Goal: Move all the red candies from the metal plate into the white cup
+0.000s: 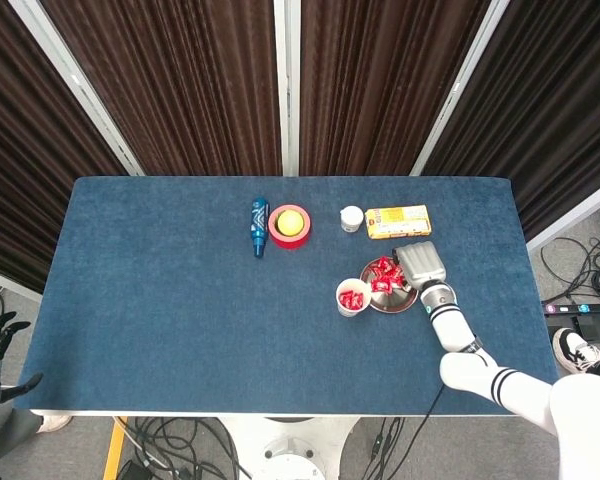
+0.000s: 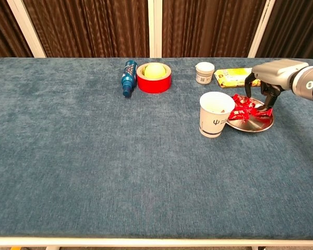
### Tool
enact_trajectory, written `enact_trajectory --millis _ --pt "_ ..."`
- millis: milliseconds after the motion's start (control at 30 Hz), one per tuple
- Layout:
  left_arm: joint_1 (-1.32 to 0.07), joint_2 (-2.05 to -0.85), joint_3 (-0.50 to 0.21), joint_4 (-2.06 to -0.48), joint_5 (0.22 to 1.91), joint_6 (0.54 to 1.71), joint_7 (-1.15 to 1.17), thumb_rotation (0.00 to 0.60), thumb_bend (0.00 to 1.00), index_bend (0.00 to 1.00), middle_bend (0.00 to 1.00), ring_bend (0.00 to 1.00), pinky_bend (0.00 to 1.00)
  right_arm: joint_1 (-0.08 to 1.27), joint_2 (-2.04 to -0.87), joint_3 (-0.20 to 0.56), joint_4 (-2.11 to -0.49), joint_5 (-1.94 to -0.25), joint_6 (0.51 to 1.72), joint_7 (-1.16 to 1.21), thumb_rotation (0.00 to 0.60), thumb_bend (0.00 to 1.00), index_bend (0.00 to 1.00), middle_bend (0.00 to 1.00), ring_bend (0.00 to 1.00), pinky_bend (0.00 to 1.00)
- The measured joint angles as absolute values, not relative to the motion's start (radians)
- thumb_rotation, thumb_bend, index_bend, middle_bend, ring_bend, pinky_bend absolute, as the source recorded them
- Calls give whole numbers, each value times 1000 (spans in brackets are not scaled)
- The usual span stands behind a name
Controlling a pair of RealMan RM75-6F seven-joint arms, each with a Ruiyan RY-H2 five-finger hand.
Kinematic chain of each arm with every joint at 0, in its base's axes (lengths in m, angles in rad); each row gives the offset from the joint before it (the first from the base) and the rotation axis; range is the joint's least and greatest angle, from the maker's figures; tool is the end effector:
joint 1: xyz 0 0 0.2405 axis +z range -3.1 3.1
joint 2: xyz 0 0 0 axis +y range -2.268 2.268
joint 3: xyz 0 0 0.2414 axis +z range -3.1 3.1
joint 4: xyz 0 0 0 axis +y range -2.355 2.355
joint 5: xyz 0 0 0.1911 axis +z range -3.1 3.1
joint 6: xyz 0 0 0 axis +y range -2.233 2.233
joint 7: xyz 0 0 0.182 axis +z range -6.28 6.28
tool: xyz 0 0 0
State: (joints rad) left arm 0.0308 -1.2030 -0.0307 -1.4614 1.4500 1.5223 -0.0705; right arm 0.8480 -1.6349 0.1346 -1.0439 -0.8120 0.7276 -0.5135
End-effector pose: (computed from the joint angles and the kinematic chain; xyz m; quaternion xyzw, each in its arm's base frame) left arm -0.3401 0.1760 0.1650 -0.5470 -0.4249 -0.3528 0.6292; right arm -0.2163 -0.4257 -0.0165 0.7507 -0.3664 0.1894 0.5161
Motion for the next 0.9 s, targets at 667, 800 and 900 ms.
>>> enact_trajectory --millis 667,800,900 --pt "34 -1210 -30 -1444 1443 1519 -87 600 0 300 238 142 177 876 -1708 147 -938 -810 680 -514 600 208 475 998 992 1000" --pt "34 -1213 -30 -1438 1443 1519 -92 600 0 300 238 142 177 879 -1715 146 -933 -807 678 -524 600 300 520 998 993 1000" --pt "36 -1215 -29 -1434 1441 1518 -95 600 0 300 238 142 177 881 -1721 146 -927 -803 674 -531 600 386 555 999 994 1000"
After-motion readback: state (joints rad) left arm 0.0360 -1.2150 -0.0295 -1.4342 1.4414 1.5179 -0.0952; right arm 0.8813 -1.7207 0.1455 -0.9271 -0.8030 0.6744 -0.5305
